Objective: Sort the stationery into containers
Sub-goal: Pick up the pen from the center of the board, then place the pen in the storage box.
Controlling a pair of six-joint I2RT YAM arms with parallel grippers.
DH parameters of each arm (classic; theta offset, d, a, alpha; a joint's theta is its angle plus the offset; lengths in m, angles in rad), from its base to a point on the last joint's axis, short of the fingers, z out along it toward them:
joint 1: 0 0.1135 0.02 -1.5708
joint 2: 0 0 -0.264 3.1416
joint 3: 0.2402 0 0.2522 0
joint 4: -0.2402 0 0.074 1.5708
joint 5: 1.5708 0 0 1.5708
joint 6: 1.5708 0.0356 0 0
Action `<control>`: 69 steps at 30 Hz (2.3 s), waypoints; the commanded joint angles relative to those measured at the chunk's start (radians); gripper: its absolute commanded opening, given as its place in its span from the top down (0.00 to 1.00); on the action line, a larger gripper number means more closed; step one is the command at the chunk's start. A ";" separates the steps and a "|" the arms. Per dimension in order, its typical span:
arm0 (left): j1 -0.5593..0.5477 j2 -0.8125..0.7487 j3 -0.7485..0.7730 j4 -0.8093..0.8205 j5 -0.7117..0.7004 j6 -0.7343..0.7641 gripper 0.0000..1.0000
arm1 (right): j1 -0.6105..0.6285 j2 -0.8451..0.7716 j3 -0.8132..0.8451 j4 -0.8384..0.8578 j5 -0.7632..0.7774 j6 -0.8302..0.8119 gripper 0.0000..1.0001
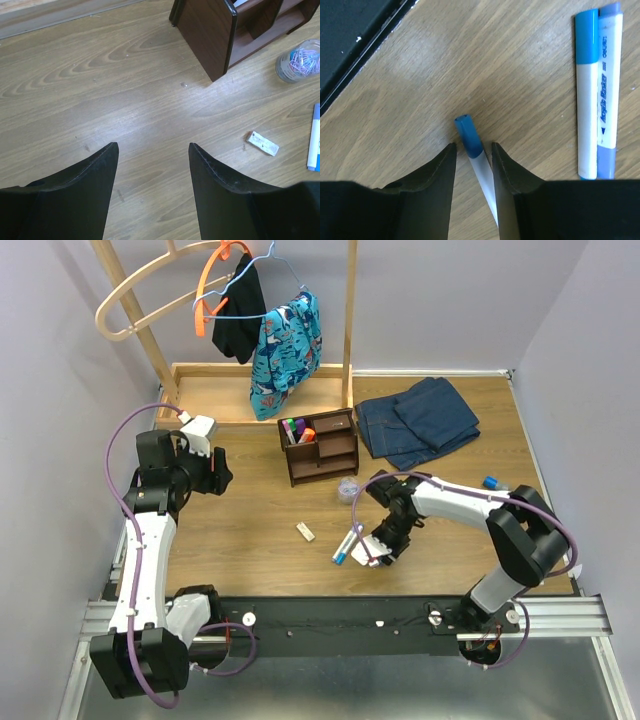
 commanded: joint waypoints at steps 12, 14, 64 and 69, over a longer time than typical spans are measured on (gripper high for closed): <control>0.010 0.037 0.003 0.019 0.052 -0.045 0.33 | 0.039 -0.063 0.259 -0.027 -0.008 0.190 0.93; 0.011 0.049 0.005 0.031 0.058 -0.053 0.33 | 0.006 -0.035 0.381 -0.060 -0.043 0.242 0.93; 0.037 0.207 0.023 -0.018 -0.034 0.033 0.32 | -0.194 0.645 0.636 1.858 -0.475 1.924 0.87; 0.037 0.177 0.018 -0.009 -0.022 0.018 0.32 | -0.194 0.539 0.569 1.793 -0.433 1.865 0.61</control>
